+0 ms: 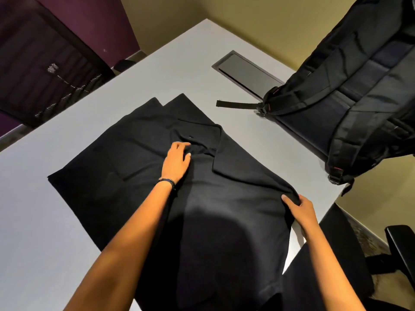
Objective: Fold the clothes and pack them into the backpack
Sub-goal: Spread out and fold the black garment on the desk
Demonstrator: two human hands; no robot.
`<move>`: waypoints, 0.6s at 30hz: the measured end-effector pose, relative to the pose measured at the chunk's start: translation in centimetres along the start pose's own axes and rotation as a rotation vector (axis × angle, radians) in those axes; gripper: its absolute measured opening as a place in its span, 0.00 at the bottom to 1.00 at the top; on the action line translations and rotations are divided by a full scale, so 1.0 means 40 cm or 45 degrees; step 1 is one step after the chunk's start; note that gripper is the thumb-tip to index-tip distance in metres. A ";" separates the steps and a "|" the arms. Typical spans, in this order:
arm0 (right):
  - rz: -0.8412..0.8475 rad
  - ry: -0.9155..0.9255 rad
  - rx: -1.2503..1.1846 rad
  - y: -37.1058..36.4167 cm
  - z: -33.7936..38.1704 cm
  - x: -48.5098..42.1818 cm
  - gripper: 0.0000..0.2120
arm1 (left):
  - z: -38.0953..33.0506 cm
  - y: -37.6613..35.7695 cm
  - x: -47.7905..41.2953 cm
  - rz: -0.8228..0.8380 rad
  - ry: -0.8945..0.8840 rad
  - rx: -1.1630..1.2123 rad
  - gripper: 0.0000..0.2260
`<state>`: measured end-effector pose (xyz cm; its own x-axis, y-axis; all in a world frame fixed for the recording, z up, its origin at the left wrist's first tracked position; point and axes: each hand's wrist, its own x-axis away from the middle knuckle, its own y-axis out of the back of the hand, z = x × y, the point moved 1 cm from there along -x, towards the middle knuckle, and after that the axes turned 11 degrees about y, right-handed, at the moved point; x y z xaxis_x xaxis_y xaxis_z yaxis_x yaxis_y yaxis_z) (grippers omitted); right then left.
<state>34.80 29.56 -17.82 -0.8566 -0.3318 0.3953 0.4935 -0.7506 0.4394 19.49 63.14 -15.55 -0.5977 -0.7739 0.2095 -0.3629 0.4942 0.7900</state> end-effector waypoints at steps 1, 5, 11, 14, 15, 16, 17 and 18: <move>0.032 -0.012 0.024 0.004 -0.003 -0.001 0.08 | -0.001 0.013 -0.036 0.001 0.033 0.001 0.16; 0.041 -0.024 0.117 0.008 -0.006 0.006 0.07 | -0.016 0.035 -0.146 0.013 0.095 -0.063 0.18; -0.080 0.014 0.177 -0.007 0.008 0.029 0.05 | -0.023 0.023 -0.253 0.092 0.158 -0.340 0.23; -0.117 0.021 0.215 -0.008 0.005 0.034 0.09 | -0.028 0.016 -0.274 0.056 0.131 -0.412 0.23; -0.132 0.018 0.232 -0.006 0.003 0.034 0.10 | -0.032 0.014 -0.277 0.027 0.110 -0.434 0.23; -0.146 0.018 0.243 -0.004 0.002 0.034 0.11 | -0.035 0.013 -0.280 -0.006 0.088 -0.455 0.21; -0.154 0.017 0.249 -0.003 0.003 0.034 0.12 | -0.037 0.013 -0.285 -0.050 0.065 -0.473 0.18; -0.157 0.017 0.258 -0.002 0.004 0.035 0.11 | -0.037 0.016 -0.291 -0.093 0.044 -0.494 0.15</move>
<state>33.59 29.27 -17.18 -0.9136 -0.2532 0.3182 0.4039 -0.6563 0.6373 27.27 71.88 -16.62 -0.5537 -0.8175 0.1584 -0.1025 0.2557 0.9613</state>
